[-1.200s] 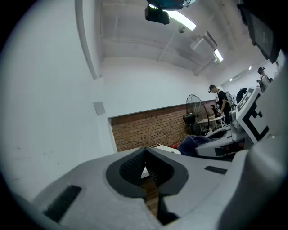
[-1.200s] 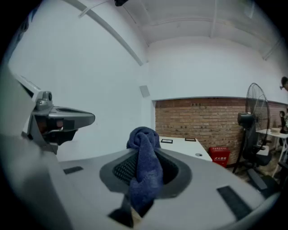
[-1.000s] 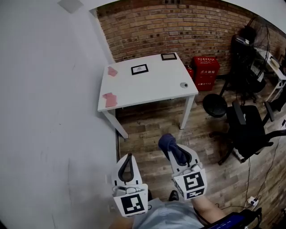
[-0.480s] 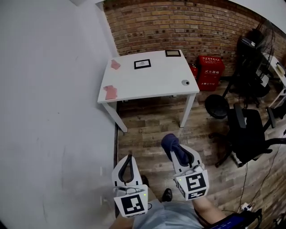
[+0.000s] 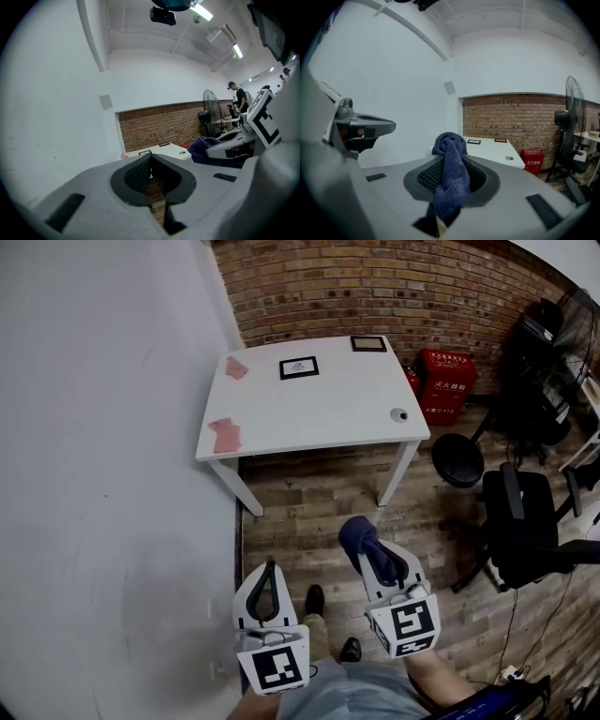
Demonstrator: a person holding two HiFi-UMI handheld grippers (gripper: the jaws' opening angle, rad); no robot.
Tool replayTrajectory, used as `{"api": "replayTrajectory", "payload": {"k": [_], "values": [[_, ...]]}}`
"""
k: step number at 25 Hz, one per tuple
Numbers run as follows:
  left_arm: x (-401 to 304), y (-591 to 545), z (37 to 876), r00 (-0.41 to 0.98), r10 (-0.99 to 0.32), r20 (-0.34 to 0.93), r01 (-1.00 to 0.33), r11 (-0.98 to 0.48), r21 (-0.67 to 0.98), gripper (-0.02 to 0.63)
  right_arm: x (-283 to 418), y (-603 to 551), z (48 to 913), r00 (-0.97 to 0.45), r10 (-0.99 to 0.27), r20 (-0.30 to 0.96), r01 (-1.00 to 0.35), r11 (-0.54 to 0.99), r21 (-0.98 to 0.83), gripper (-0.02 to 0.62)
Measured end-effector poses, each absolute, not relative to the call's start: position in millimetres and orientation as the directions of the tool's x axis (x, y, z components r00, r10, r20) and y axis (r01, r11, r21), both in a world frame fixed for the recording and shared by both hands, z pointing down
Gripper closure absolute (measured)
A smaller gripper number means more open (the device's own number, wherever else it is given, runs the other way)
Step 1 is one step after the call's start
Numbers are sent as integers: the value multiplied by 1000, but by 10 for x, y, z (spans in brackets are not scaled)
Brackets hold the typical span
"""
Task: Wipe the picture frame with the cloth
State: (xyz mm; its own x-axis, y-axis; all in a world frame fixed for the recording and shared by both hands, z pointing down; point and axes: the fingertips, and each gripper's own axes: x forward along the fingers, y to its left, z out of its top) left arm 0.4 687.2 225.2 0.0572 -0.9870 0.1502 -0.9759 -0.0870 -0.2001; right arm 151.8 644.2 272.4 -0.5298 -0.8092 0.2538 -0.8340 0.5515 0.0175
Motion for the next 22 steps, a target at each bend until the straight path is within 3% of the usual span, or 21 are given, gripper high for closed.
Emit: {"api": "replayTrajectory", "payload": {"k": [22], "values": [[-1028,4824,1979,144,-988,63,-963,-155,-220,597,524,4448,2349,-464,-870,165,-873,481,82,512]]}}
